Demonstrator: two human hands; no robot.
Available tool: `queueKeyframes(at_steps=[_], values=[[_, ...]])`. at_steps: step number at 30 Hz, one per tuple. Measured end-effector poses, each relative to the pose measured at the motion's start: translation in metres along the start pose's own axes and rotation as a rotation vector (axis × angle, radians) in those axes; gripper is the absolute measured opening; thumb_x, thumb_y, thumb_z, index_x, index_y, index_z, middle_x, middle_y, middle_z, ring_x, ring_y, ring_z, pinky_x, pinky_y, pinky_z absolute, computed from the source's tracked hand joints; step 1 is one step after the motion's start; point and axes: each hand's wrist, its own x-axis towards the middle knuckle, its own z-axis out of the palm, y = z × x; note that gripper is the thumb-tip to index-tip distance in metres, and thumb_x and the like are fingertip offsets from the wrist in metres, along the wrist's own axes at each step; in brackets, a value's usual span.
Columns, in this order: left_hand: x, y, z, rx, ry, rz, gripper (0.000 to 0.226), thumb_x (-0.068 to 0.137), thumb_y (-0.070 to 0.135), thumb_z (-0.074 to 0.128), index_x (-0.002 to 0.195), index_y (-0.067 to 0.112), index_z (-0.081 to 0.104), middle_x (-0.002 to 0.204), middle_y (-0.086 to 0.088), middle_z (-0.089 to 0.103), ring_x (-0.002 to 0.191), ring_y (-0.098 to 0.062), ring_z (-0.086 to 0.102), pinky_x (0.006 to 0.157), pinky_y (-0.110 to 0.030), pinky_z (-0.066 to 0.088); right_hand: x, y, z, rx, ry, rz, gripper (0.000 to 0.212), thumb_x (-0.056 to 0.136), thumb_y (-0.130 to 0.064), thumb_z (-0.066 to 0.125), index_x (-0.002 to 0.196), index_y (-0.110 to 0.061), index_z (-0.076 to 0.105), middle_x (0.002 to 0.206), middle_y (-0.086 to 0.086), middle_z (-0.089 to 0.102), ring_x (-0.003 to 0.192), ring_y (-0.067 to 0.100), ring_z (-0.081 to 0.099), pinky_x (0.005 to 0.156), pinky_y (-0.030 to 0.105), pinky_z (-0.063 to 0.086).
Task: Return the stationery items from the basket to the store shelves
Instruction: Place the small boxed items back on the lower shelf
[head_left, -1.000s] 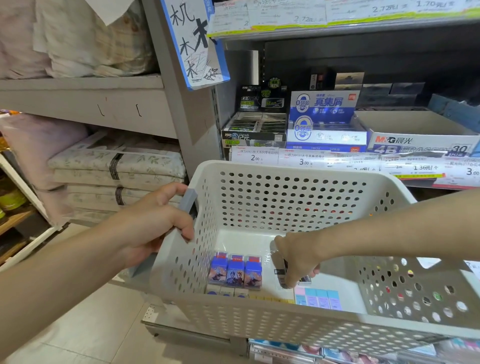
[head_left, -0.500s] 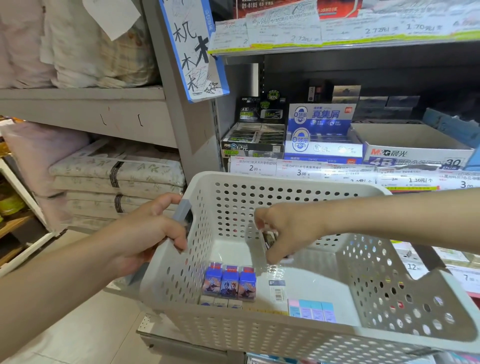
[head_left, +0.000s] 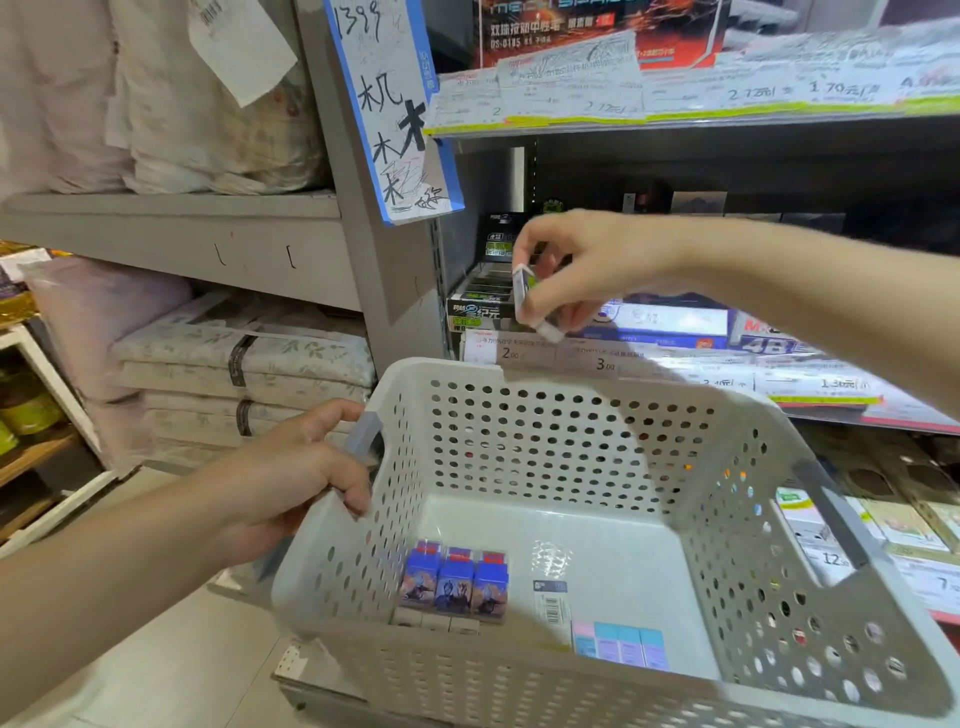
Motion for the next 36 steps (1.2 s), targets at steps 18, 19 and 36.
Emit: queueKeyframes(at_steps=[18,19,36], values=[[-0.002,0.003,0.004,-0.011,0.005,0.01,0.07,0.041,-0.008,0.056,0.105,0.018,0.056,0.064,-0.018,0.065,0.055,-0.03,0.062,0.055,-0.036,0.053,0.105,0.02,-0.034,-0.724,-0.178,0.013,0.05,0.074,-0.013,0.074,0.115,-0.018,0.047,0.109,0.016,0.058,0.077,0.027,0.061,0.062,0.03,0.048],[-0.002,0.003,0.004,-0.011,0.005,0.009,0.069,0.041,-0.008,0.056,0.105,0.018,0.056,0.064,-0.018,0.065,0.055,-0.03,0.062,0.055,-0.036,0.053,0.108,0.021,-0.033,-0.753,-0.189,0.022,0.052,0.074,-0.011,0.073,0.118,-0.017,0.046,0.11,0.016,0.058,0.082,0.029,0.06,0.066,0.033,0.049],[-0.005,0.004,0.005,0.007,0.002,0.009,0.067,0.042,-0.007,0.058,0.103,0.02,0.058,0.068,-0.016,0.067,0.067,-0.035,0.064,0.057,-0.039,0.053,0.11,0.027,-0.024,-0.558,-0.128,0.051,0.075,0.081,-0.004,0.066,0.145,-0.016,0.03,0.143,0.009,0.037,0.107,0.024,0.051,0.077,0.028,0.052]])
